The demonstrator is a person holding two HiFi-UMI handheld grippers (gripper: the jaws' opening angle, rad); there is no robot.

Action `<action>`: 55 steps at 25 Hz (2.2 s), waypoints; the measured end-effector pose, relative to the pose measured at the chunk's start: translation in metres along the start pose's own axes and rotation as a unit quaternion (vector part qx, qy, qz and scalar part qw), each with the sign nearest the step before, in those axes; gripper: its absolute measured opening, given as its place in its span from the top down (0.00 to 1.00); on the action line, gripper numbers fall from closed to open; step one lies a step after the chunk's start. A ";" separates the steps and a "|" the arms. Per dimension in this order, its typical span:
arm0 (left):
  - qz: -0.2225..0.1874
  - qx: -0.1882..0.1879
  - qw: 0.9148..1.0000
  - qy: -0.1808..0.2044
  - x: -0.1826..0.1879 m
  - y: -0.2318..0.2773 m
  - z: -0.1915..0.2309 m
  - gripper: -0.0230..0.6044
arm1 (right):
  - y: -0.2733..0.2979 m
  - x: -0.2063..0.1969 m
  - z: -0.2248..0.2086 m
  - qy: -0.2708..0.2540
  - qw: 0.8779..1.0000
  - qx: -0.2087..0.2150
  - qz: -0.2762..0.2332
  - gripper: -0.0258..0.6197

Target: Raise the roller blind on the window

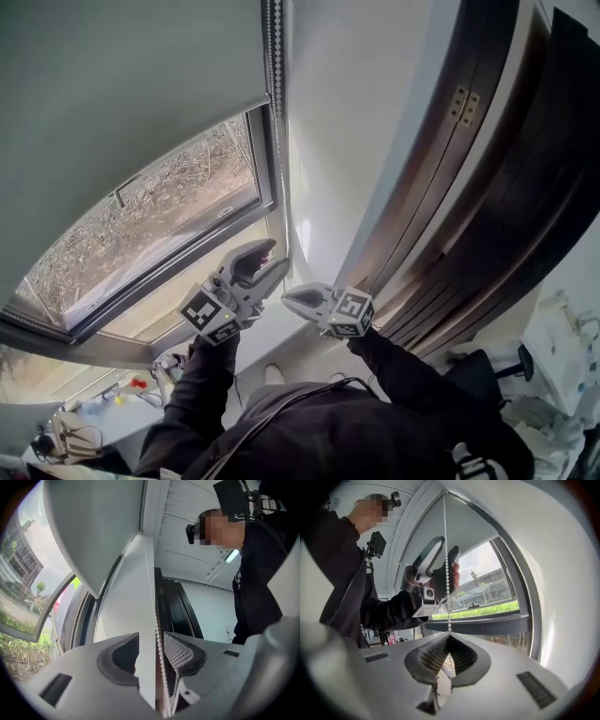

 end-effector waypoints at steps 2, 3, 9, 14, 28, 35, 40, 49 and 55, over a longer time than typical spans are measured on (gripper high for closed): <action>0.005 -0.008 1.000 0.011 0.005 0.007 -0.002 0.71 | 0.002 -0.001 0.005 -0.003 1.000 0.007 0.002 0.95; 0.005 -0.012 1.000 0.017 0.007 0.010 -0.002 0.71 | 0.003 -0.001 0.006 -0.006 1.000 0.010 0.005 0.95; 0.004 -0.027 1.000 0.014 0.022 0.016 0.000 0.74 | -0.005 -0.002 -0.001 0.002 1.000 0.000 0.002 0.95; 0.015 -0.032 0.999 0.013 0.021 0.018 -0.001 0.88 | -0.010 -0.002 -0.006 0.002 1.000 -0.005 0.004 0.95; 0.058 -0.031 0.997 -0.033 -0.035 0.020 0.003 0.94 | -0.024 0.017 -0.001 -0.015 0.999 0.031 0.005 0.66; 0.110 -0.047 0.989 -0.084 -0.171 -0.008 -0.018 0.95 | -0.055 0.117 -0.003 -0.042 0.996 0.028 -0.075 0.53; 0.102 -0.056 0.987 -0.113 -0.215 -0.023 -0.043 0.95 | -0.060 0.177 0.003 -0.064 0.991 0.024 -0.112 0.53; 0.109 -0.060 0.988 -0.094 -0.216 -0.031 -0.047 0.95 | -0.053 0.193 0.008 -0.088 0.993 0.011 -0.082 0.92; 0.106 -0.044 0.988 -0.101 -0.213 -0.034 -0.048 0.95 | -0.049 0.192 0.005 -0.071 0.993 0.018 -0.094 0.95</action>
Point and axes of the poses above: the fingertips, and each gripper's own axes: y forward along the fingers, z to its left, x out of its top, the point moved 1 cm from there along -y, backward along the fingers, and after that the axes turned 2 degrees about x, right-handed, at the moved point
